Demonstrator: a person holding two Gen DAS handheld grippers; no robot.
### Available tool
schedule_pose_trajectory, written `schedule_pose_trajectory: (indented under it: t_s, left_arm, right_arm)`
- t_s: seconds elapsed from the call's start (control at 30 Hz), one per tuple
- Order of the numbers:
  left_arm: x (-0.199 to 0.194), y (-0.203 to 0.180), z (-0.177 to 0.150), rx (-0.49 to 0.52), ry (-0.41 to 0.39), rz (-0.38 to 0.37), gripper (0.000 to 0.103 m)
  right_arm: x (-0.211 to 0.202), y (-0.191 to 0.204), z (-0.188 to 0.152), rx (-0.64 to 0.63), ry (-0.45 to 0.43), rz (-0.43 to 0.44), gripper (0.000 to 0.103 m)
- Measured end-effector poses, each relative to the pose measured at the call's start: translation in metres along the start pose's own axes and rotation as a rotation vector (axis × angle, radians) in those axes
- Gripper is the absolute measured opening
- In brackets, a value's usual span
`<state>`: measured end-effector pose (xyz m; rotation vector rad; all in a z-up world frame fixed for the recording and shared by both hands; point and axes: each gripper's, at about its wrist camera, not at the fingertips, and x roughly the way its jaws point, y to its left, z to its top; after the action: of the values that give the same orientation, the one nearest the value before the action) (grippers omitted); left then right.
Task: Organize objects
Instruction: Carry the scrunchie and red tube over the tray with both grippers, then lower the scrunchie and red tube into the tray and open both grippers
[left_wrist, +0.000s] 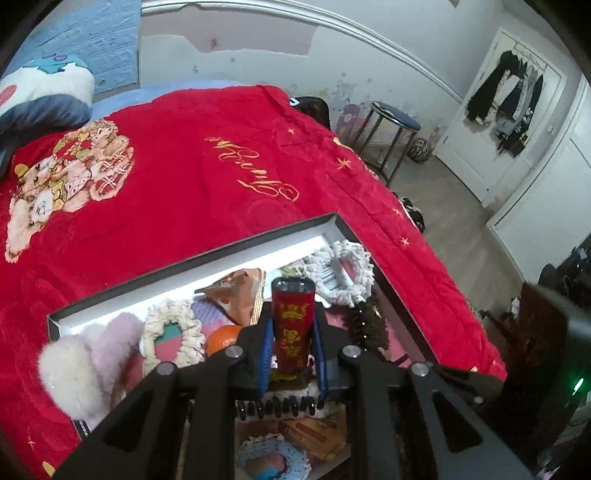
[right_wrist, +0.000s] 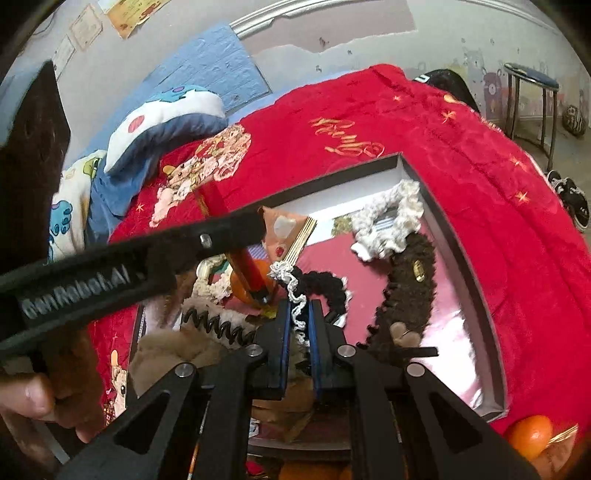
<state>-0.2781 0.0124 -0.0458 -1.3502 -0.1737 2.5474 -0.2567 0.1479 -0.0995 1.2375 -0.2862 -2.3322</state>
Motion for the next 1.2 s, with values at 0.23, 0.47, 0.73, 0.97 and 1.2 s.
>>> schedule_pose_trajectory:
  t_s: [0.23, 0.47, 0.73, 0.97, 1.2]
  left_arm:
    - [0.001, -0.002, -0.002, 0.015, 0.002, -0.003, 0.019]
    - [-0.004, -0.001, -0.002, 0.007, -0.013, -0.013, 0.019]
    - [0.000, -0.006, -0.003, 0.008, -0.006, -0.031, 0.019]
    - [0.005, -0.005, -0.006, 0.003, 0.006, -0.035, 0.019]
    - [0.001, -0.006, -0.003, 0.010, -0.009, -0.019, 0.019]
  right_arm:
    - [-0.008, -0.013, 0.005, 0.042, -0.012, 0.000, 0.008]
    - [-0.019, -0.015, 0.004, 0.071, -0.037, 0.019, 0.008]
    - [-0.018, -0.007, 0.004, 0.039, -0.028, 0.029, 0.008]
    - [-0.021, -0.014, 0.008, 0.073, -0.049, 0.053, 0.008]
    - [-0.014, -0.020, 0.005, 0.096, -0.029, 0.061, 0.008]
